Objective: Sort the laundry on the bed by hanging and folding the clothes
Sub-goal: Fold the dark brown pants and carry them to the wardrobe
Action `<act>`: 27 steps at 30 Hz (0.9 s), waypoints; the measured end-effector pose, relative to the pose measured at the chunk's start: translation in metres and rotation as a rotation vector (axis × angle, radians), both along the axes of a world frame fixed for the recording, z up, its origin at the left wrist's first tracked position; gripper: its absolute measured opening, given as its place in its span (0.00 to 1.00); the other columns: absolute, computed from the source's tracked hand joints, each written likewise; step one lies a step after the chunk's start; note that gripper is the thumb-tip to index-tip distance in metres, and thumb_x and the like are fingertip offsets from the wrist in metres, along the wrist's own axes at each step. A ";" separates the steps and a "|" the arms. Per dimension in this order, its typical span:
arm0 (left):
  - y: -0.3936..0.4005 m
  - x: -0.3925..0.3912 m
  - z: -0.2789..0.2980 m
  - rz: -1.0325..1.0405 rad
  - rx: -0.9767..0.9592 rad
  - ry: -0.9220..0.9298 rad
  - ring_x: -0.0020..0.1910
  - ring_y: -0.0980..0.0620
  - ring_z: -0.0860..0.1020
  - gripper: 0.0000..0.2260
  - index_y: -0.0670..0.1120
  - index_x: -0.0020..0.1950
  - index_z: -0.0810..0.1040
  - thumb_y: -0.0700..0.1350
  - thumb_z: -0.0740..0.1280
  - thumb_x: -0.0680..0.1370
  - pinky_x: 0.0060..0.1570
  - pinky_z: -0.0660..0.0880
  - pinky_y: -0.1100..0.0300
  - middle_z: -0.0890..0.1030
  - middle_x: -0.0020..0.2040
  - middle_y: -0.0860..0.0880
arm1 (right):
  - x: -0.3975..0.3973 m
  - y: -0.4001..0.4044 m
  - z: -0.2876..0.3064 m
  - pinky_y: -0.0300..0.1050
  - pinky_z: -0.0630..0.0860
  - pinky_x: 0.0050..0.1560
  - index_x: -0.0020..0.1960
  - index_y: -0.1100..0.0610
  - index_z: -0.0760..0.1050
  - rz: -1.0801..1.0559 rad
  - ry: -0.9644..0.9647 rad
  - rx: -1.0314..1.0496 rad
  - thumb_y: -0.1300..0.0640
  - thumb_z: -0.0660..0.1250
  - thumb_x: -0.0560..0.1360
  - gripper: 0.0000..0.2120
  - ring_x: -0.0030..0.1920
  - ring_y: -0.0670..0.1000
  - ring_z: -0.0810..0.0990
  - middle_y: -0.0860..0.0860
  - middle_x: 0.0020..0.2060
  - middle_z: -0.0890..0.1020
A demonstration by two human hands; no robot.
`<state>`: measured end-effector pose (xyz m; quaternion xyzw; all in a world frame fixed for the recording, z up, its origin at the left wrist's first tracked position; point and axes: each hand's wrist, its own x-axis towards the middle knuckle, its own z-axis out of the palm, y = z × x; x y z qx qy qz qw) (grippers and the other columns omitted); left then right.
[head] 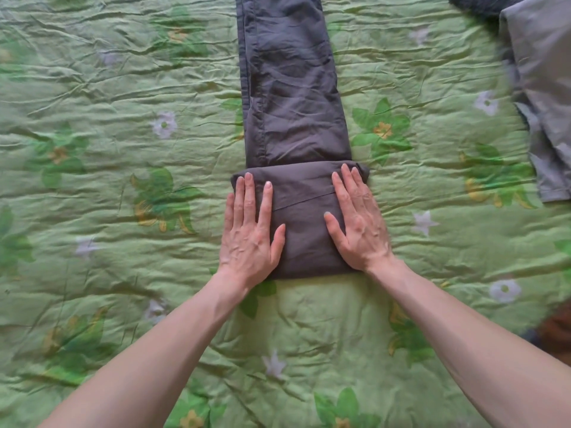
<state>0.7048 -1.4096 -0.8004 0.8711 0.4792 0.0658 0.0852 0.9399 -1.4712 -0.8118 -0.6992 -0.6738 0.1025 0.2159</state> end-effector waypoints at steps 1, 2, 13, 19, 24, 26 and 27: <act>-0.001 0.000 0.003 -0.051 0.033 -0.006 0.85 0.39 0.49 0.31 0.43 0.85 0.56 0.52 0.58 0.85 0.82 0.52 0.38 0.51 0.85 0.37 | -0.001 -0.001 0.002 0.61 0.59 0.80 0.82 0.60 0.61 -0.011 -0.034 0.020 0.47 0.58 0.84 0.30 0.83 0.58 0.54 0.59 0.83 0.58; -0.002 0.000 0.006 -0.134 0.073 -0.017 0.85 0.40 0.50 0.28 0.45 0.85 0.58 0.50 0.58 0.85 0.82 0.53 0.39 0.53 0.85 0.39 | -0.003 -0.003 0.004 0.61 0.60 0.79 0.81 0.58 0.63 -0.015 -0.085 0.056 0.49 0.58 0.84 0.28 0.83 0.58 0.55 0.59 0.82 0.59; -0.021 -0.013 0.019 -0.423 -0.057 0.128 0.84 0.34 0.46 0.52 0.43 0.85 0.55 0.58 0.68 0.64 0.80 0.53 0.35 0.49 0.85 0.38 | 0.018 -0.041 0.010 0.62 0.56 0.81 0.83 0.56 0.61 0.394 -0.180 -0.005 0.33 0.68 0.73 0.46 0.83 0.62 0.54 0.58 0.83 0.57; -0.041 0.016 0.034 -0.289 -0.147 0.383 0.81 0.27 0.38 0.43 0.40 0.85 0.46 0.43 0.61 0.73 0.79 0.44 0.31 0.39 0.83 0.32 | 0.025 -0.045 0.021 0.63 0.55 0.81 0.84 0.58 0.56 0.428 -0.184 -0.099 0.42 0.72 0.61 0.56 0.83 0.64 0.50 0.59 0.84 0.52; -0.038 0.023 0.055 -0.233 -0.340 0.410 0.81 0.33 0.30 0.40 0.43 0.85 0.37 0.41 0.54 0.75 0.79 0.36 0.36 0.31 0.83 0.37 | 0.022 -0.055 0.039 0.63 0.63 0.78 0.81 0.59 0.65 0.363 -0.163 -0.129 0.48 0.78 0.61 0.52 0.82 0.62 0.57 0.59 0.82 0.61; -0.035 0.023 0.070 -0.211 -0.428 0.379 0.83 0.36 0.34 0.42 0.45 0.85 0.41 0.41 0.59 0.75 0.81 0.37 0.39 0.36 0.85 0.39 | 0.023 -0.059 0.047 0.61 0.66 0.76 0.78 0.60 0.68 0.336 -0.097 -0.116 0.53 0.80 0.63 0.46 0.81 0.61 0.62 0.58 0.79 0.67; -0.035 0.023 0.079 -0.210 -0.478 0.366 0.84 0.38 0.36 0.43 0.45 0.86 0.43 0.41 0.61 0.75 0.81 0.39 0.40 0.38 0.85 0.41 | 0.025 -0.061 0.052 0.61 0.67 0.75 0.77 0.61 0.70 0.324 -0.044 -0.106 0.54 0.80 0.66 0.43 0.80 0.60 0.64 0.57 0.78 0.69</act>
